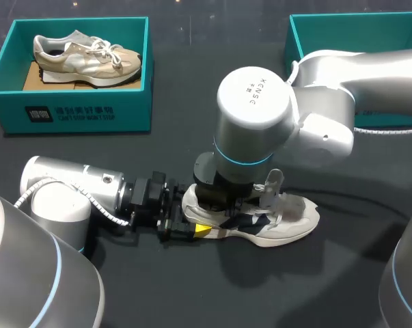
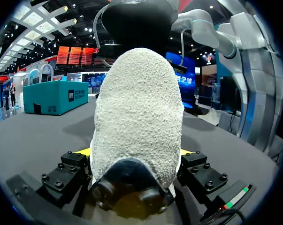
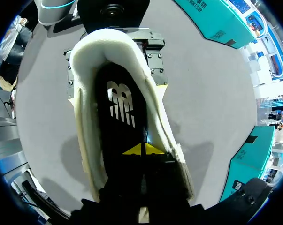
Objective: Take the shoe out of the shoebox, open the shoe tongue, remove and reinsert the insole, then place the shoe into the shoebox
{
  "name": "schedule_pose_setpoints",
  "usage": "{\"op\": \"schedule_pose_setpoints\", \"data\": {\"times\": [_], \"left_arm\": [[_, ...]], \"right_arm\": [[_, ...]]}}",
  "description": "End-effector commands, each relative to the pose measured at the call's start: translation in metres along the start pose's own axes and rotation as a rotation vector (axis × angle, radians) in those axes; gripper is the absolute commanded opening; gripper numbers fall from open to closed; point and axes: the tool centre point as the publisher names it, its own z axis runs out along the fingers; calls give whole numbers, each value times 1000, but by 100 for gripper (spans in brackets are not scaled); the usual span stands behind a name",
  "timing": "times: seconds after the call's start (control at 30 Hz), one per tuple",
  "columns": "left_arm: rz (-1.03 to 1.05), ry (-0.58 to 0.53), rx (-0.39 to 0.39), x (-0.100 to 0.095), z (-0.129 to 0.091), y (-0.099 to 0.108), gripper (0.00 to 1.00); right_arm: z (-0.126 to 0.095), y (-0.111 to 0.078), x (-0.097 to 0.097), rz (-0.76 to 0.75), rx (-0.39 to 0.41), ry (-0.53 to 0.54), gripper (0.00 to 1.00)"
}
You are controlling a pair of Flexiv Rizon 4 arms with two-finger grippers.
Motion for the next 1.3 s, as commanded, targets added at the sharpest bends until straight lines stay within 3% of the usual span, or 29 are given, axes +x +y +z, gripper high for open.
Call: {"op": "schedule_pose_setpoints", "data": {"times": [0.03, 0.17, 0.33, 0.63, 0.9, 1.07, 1.23, 1.3], "left_arm": [[0, 1, -2, 1, 3, 2, 0], [0, 1, -2, 1, 3, 2, 0], [0, 1, -2, 1, 3, 2, 0], [0, 1, -2, 1, 3, 2, 0], [0, 1, -2, 1, 3, 2, 0], [0, 1, -2, 1, 3, 2, 0], [0, 1, -2, 1, 3, 2, 0], [0, 1, -2, 1, 3, 2, 0]], "right_arm": [[-5, -16, -2, 11, -16, -12, 0], [-5, -19, -4, 20, -12, -12, 17], [-1, -21, -6, 21, -3, -7, 27], [17, -23, -3, -2, 17, 71, 30], [32, -22, 13, -19, 30, 143, 35], [37, -24, 24, -44, 43, 181, 31], [36, -29, 35, -67, 47, 200, 0], [36, -31, 37, -71, 50, 207, 0]]}}
